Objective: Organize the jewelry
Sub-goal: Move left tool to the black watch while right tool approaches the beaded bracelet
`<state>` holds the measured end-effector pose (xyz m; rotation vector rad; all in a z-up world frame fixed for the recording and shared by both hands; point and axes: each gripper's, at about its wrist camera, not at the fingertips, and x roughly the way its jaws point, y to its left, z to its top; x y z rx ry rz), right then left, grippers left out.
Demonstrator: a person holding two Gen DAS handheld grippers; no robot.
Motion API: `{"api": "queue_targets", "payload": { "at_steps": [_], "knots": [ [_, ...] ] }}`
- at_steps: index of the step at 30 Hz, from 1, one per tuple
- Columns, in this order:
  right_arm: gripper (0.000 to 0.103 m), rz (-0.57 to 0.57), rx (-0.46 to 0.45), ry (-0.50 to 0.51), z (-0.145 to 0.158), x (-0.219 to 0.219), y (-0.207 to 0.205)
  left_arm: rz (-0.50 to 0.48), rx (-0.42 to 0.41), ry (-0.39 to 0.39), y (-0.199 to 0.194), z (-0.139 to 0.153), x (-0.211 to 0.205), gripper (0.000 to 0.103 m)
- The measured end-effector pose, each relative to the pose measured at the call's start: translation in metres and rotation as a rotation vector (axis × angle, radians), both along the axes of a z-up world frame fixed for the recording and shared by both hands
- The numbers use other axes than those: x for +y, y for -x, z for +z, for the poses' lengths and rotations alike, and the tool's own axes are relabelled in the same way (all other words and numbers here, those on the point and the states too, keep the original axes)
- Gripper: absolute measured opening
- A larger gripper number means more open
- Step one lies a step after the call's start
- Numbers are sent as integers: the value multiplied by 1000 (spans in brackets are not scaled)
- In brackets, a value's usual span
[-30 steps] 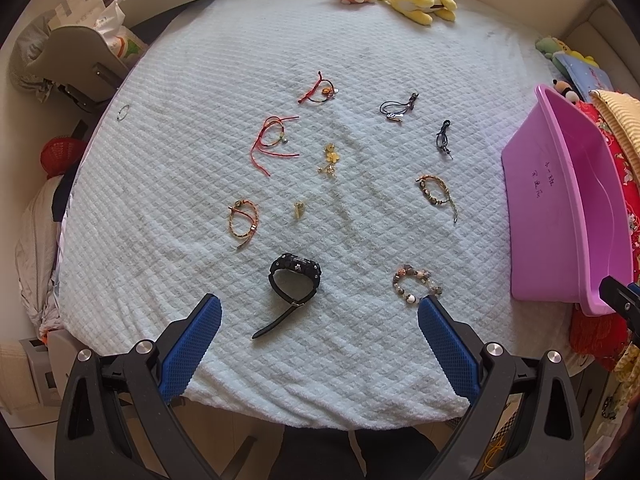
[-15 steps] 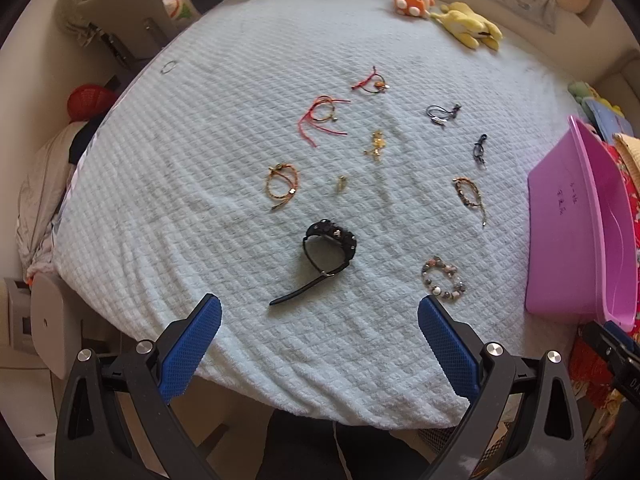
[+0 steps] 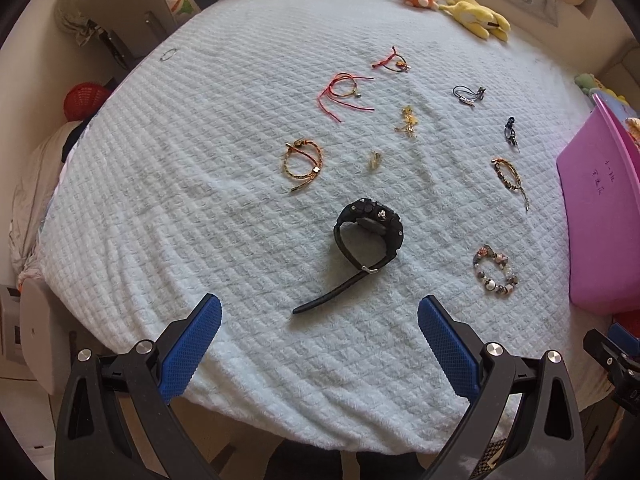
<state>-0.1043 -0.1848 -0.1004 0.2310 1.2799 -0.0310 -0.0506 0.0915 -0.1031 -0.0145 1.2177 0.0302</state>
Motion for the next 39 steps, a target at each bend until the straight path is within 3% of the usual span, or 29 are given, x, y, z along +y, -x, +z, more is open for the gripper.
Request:
{"api": "queue_targets", "payload": {
  "at_steps": [10,19,39],
  "knots": [
    [93,-88,-90,91,-63,35,-24,-132,-97,55,-36,-63,0,96],
    [93,-108,-136,103,-107,42,-32,-122,-153,61,-47,-102,12,96],
    [93,-85,-200,206,-137,51,-52,-218,-229,34,-61,-130,9,97]
  ]
}}
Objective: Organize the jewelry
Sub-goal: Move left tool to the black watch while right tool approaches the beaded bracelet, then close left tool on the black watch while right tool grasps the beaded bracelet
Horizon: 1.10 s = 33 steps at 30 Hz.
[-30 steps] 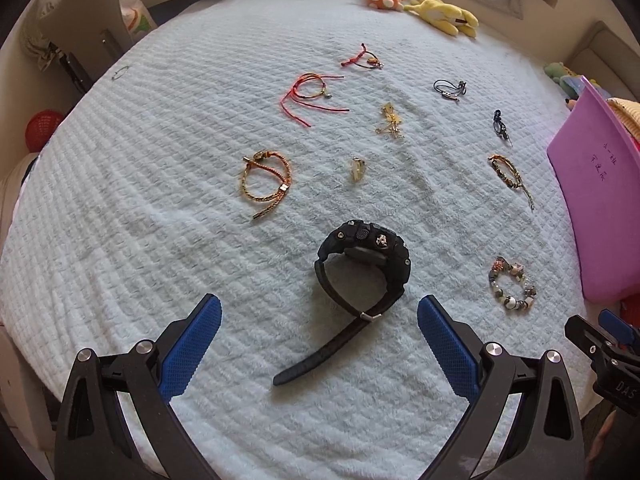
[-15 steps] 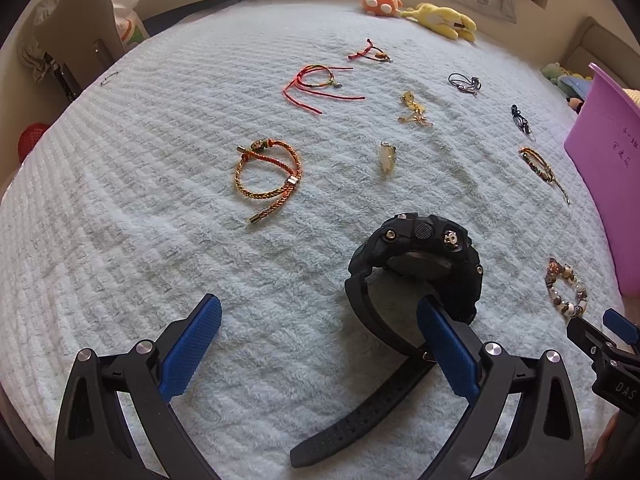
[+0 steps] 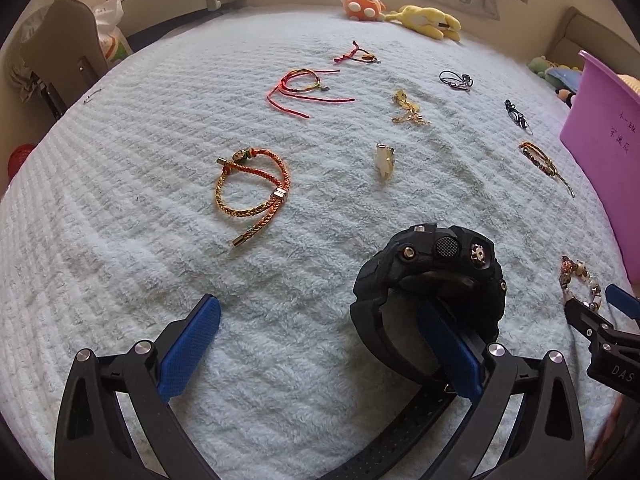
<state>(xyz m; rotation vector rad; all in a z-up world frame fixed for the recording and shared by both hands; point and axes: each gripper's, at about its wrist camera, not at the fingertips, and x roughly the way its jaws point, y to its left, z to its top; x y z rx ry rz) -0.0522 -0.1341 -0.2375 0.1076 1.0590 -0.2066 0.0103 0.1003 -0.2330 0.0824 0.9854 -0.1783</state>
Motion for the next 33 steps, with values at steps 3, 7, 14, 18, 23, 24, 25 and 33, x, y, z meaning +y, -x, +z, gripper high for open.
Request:
{"api": "queue_targets", "payload": {
  "at_steps": [3,7,14,18,23,24,25,33],
  "knots": [
    [93,1,0,-1,0,0,-1,-12,-5,-2,0,0,1,97],
    [94,0,-1,-9,-1,-1,-1,14,-5,2,-1,1,6,98],
    [94,-6,-12,7,-4,0,-3,11,2,-63,-4,-2,-4,97],
    [94,-7,-27,22,-5,3,-6,4,-18,-99,-2,-2,-10,97],
    [93,4,-35,27,-6,5,-8,-13,-51,-89,4,-1,-10,91],
    [93,9,-34,26,-5,6,-8,-29,-57,-86,6,0,-12,83],
    [92,18,-34,31,-5,7,-8,-48,-63,-87,9,1,-15,75],
    [51,132,-50,40,1,26,-3,-92,-62,-83,17,5,-30,40]
  ]
}}
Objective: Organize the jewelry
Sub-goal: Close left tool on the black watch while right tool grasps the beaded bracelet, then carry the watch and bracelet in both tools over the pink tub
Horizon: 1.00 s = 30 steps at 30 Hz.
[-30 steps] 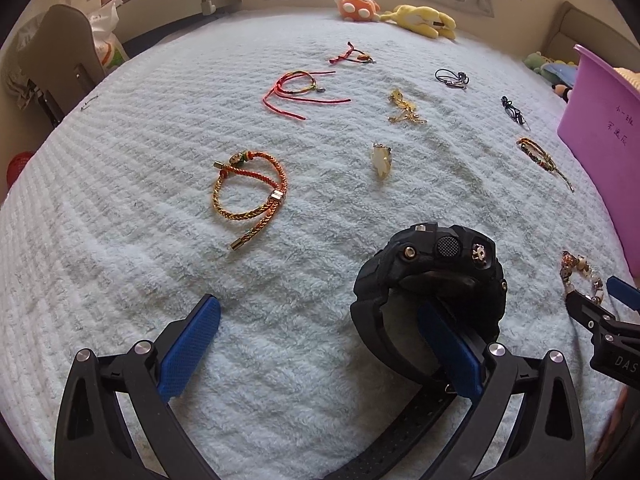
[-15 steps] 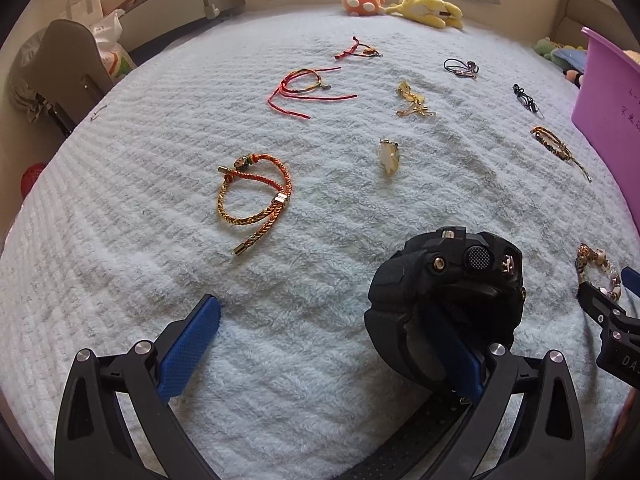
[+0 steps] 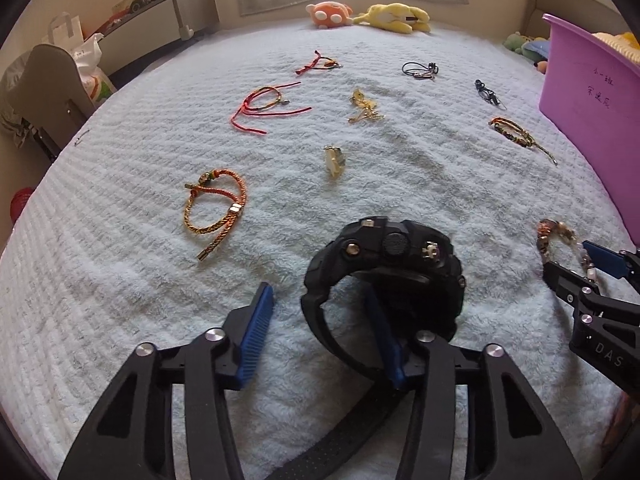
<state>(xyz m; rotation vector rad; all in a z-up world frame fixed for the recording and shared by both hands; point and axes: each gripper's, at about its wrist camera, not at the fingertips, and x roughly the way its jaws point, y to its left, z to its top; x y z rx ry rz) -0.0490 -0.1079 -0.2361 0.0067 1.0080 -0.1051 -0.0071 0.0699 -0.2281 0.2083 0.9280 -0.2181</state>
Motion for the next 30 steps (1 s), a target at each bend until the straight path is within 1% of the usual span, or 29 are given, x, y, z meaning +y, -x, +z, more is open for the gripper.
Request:
{"api": "queue_targets", "payload": {
  "at_steps": [1,2,4,6,7,8,10,14,23,30],
  "knots": [
    [43,16,0,1,1,3,0,-9,-2,-9,1,0,-3,35],
    [35,26,1,4,2,6,0,-16,-5,-18,2,1,-6,32],
    [22,46,4,-23,4,8,0,-10,-9,-21,3,2,-9,29],
    [19,44,8,-39,6,7,0,2,1,9,2,4,-6,26],
    [16,35,10,-60,7,4,1,8,6,22,1,6,-4,21],
    [11,26,11,-83,9,0,1,10,9,38,1,8,-3,19],
    [10,17,11,-109,13,-4,2,4,16,59,0,13,-3,13],
    [10,20,8,-105,19,-2,7,-19,21,61,2,20,-11,6],
    [10,-10,-7,-133,35,-8,15,-41,56,88,14,25,-16,6],
    [10,-24,-17,-149,53,-11,20,-55,63,121,18,46,-20,6]
  ]
}}
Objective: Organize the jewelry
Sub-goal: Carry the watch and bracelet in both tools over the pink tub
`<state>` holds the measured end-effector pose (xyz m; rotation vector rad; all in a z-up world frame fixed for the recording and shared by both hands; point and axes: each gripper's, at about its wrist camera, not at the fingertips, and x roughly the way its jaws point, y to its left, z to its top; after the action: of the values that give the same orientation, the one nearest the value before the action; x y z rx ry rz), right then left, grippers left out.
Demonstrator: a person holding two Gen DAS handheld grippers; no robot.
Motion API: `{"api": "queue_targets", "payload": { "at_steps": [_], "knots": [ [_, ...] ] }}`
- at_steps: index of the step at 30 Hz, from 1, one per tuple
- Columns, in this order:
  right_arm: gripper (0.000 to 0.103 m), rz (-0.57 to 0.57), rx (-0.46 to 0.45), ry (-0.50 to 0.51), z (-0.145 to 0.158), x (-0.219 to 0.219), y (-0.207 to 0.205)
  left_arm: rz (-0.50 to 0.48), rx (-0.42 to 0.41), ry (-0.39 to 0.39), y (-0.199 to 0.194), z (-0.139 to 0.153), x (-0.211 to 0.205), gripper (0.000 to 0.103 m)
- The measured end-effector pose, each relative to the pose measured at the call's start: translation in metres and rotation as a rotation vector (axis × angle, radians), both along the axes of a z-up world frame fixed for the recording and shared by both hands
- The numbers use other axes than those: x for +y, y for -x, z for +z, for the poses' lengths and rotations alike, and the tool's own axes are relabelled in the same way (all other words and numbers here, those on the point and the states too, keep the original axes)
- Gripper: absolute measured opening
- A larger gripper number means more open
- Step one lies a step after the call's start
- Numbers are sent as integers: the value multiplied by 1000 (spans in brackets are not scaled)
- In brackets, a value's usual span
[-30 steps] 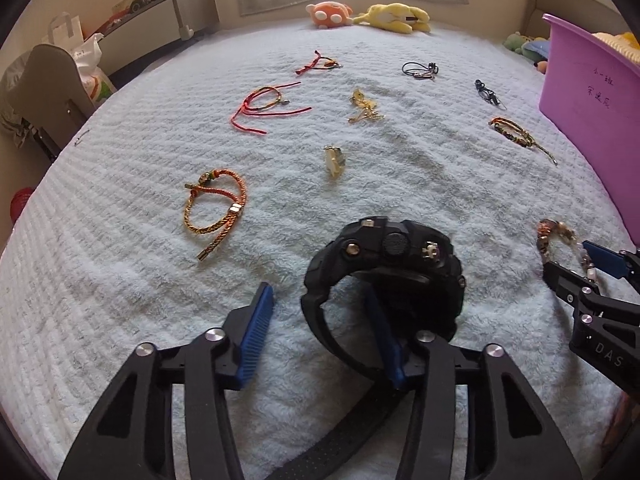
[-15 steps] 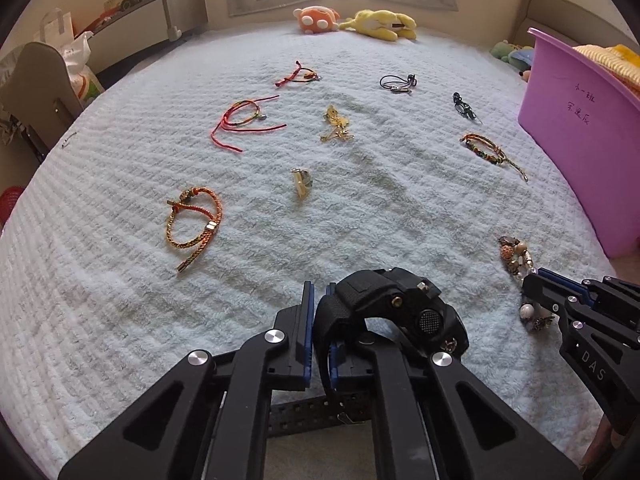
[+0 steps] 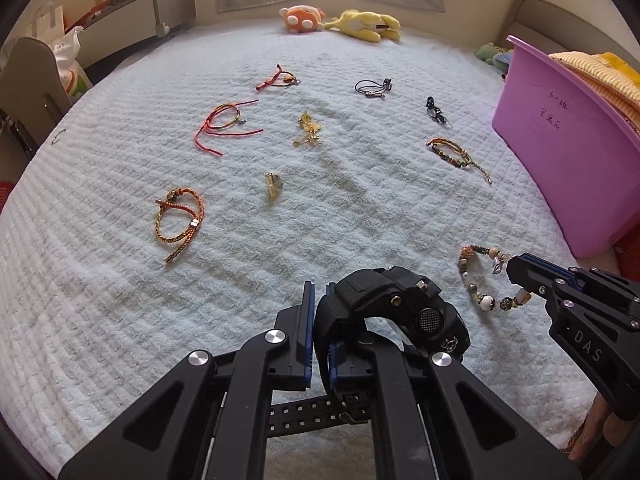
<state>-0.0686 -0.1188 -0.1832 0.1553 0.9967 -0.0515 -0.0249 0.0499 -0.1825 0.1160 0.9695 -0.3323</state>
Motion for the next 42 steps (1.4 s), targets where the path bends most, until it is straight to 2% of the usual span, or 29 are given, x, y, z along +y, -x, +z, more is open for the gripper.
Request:
{"api": "queue_targets", "payload": {
  "at_steps": [19,27,35,42],
  "knots": [
    [10,-63,-38,-6,90,-12,3,-68,-2,36,2,90,-11,6],
    [10,-117,-47,-3,140,-25,9,-129,-3,41,-1,139,-23,6],
    [10,-206,-78,-5,203,-53,19,-231,-6,53,-3,192,-57,6],
    [10,-261,-110,19,249,-96,28,-317,-12,81,-6,229,-113,6]
  ]
}}
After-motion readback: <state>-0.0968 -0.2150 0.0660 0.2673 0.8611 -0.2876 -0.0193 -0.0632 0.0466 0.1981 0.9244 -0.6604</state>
